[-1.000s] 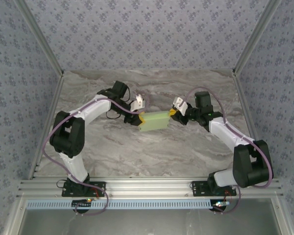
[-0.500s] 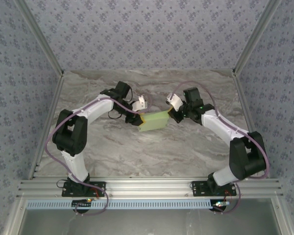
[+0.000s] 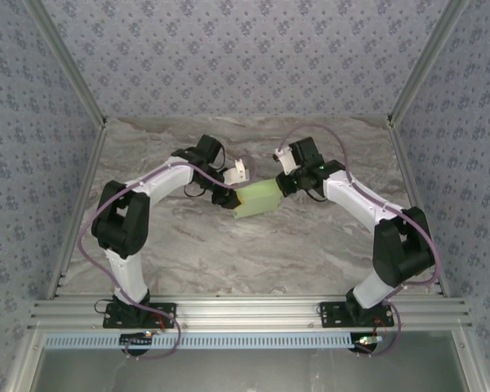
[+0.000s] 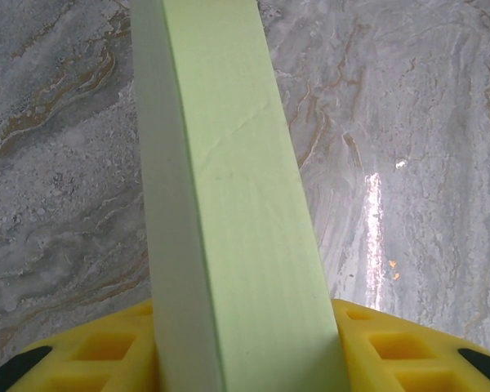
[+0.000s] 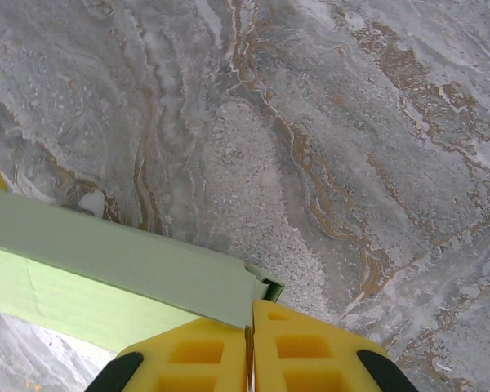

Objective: Fold the paper box

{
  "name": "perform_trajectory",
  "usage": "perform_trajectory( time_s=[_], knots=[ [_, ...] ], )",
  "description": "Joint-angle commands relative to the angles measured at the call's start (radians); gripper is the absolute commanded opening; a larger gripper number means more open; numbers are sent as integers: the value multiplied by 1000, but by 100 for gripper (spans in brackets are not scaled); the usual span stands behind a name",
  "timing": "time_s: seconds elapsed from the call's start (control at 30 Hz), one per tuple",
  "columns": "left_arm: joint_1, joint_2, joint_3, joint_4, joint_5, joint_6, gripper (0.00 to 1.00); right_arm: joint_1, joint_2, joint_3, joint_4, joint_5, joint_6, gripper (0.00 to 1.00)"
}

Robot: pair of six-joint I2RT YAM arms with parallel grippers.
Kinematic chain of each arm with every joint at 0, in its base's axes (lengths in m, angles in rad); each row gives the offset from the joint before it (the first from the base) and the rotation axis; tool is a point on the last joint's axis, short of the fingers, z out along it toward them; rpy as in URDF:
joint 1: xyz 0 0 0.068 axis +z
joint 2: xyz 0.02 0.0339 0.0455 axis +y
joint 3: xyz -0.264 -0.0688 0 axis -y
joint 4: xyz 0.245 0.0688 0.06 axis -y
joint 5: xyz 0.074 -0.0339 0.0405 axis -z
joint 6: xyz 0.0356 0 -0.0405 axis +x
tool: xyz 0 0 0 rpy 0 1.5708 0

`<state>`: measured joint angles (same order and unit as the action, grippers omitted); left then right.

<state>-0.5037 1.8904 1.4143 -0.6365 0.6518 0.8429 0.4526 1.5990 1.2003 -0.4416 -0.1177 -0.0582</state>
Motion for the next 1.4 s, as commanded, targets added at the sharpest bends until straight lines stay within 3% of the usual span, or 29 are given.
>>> perform_trajectory(
  time_s=[0.0, 0.6, 1.37],
  knots=[
    [-17, 31, 34, -35, -5, -14, 45, 24, 25, 68, -53, -5, 76, 11],
    [-27, 42, 41, -34, -67, -48, 43, 22, 58, 121, -124, 58, 168, 11],
    [-27, 35, 37, -11, -127, -87, 42, 24, -4, -78, -36, 149, 201, 10]
  ],
)
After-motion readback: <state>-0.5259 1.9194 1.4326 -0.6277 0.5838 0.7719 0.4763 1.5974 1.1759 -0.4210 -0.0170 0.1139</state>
